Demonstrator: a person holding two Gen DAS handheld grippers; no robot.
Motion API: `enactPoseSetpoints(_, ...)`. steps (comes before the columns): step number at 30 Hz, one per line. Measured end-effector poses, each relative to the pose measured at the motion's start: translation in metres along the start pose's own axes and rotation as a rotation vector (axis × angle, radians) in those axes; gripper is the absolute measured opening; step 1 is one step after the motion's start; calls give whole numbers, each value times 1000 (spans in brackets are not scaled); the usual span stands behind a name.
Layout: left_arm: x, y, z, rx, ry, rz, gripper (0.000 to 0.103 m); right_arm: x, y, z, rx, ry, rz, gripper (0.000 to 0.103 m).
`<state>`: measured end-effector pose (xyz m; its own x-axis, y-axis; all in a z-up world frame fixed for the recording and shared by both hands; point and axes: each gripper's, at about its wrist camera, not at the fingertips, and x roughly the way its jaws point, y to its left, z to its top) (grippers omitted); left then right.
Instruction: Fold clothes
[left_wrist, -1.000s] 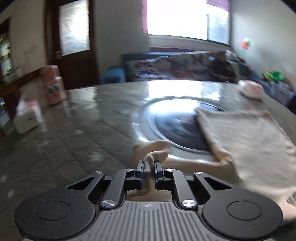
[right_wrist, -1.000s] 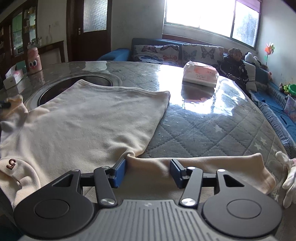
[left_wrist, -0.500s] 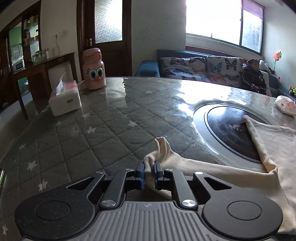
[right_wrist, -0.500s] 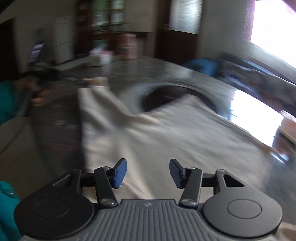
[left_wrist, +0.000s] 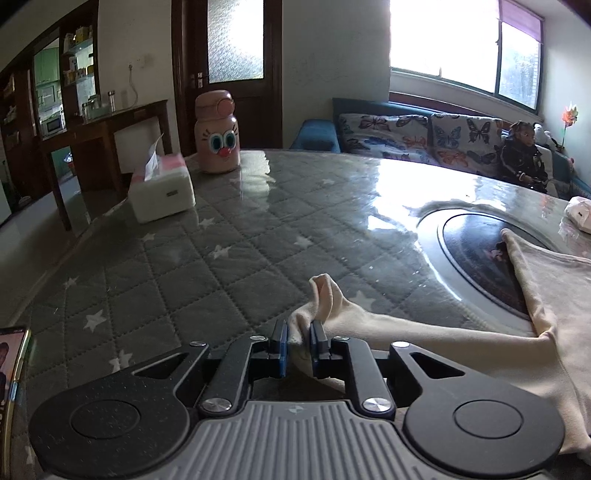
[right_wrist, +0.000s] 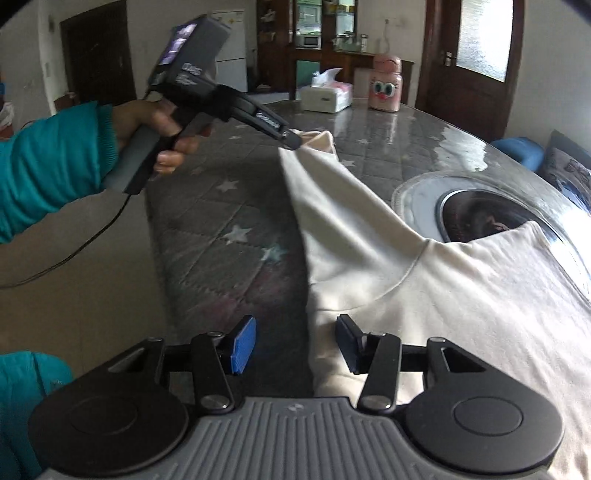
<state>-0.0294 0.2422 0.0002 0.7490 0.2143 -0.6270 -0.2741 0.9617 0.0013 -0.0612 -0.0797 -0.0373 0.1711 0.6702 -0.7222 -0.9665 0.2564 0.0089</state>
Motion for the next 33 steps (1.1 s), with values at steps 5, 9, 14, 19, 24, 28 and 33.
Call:
enactPoseSetpoints(5, 2, 9, 3, -43, 0, 76, 21, -20, -4, -3, 37, -32, -11, 47)
enactPoseSetpoints(9, -17, -10, 5, -2, -23, -4, 21, -37, -8, -14, 83, -36, -25, 47)
enactPoseSetpoints(14, -44, -72, 1, 117, -45, -237, 21, -63, -16, -30, 140, -45, -76, 47)
enactPoseSetpoints(19, -58, -138, -17, 246, -20, -457, 21, -72, -19, -55, 189, 17, -103, 47)
enactPoseSetpoints(24, -64, -185, -46, 396, 18, -544, 21, -86, -12, -70, 192, 15, -93, 47)
enactPoseSetpoints(28, -63, -197, -65, 450, 38, -539, 21, -104, -17, -72, 231, -40, -98, 47)
enactPoseSetpoints(33, -73, -190, -79, 437, -2, -533, 21, -111, -29, -81, 335, -46, -148, 47)
